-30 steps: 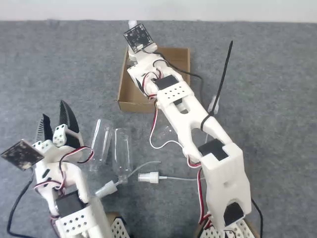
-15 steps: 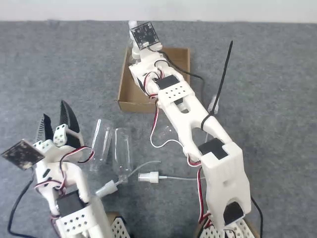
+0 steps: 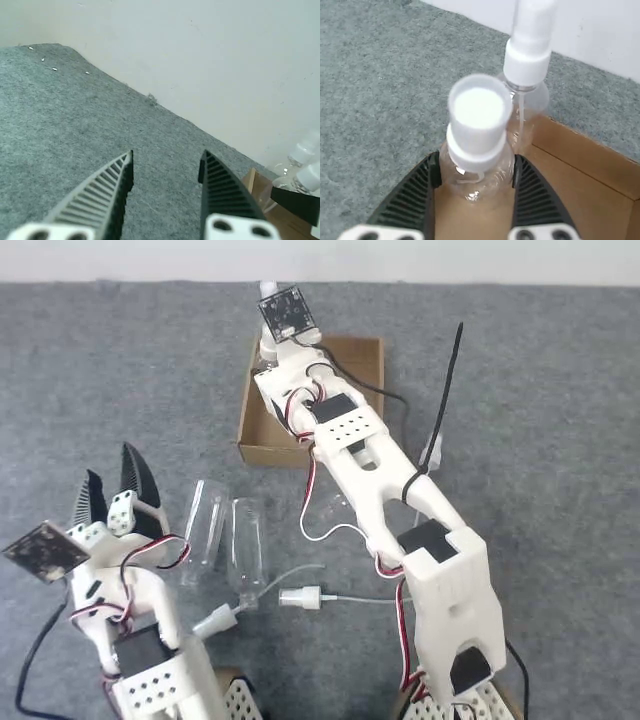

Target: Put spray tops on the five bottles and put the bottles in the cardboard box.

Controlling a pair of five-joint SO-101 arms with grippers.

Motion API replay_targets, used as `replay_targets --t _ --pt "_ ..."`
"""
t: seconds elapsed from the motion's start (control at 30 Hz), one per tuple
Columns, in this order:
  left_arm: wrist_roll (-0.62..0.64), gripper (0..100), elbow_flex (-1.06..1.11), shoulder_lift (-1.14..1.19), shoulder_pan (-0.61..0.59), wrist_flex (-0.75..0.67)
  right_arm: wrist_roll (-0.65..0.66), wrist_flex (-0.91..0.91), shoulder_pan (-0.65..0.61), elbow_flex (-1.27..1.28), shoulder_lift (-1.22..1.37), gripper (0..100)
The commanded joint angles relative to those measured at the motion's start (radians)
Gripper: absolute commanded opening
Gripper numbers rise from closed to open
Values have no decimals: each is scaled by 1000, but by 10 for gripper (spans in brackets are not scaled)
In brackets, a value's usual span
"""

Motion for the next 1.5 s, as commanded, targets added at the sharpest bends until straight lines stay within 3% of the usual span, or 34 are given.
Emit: replay_targets --t 0.0,0.13,0.37,1.27,1.47 --pt "-14 199 -13 -17 -5 -17 -8 -25 -21 -64 -8 17" --pt "-14 199 -13 -17 -5 -17 -8 -27 -22 -66 16 25" --pt "-14 199 -13 -17 -5 -17 -8 -19 -22 -66 50 152" --pt "-15 199 -13 -17 -5 -17 -8 -13 -24 -66 42 157" --pt "-15 199 -13 -17 -5 -17 -14 39 -25 -64 41 286"
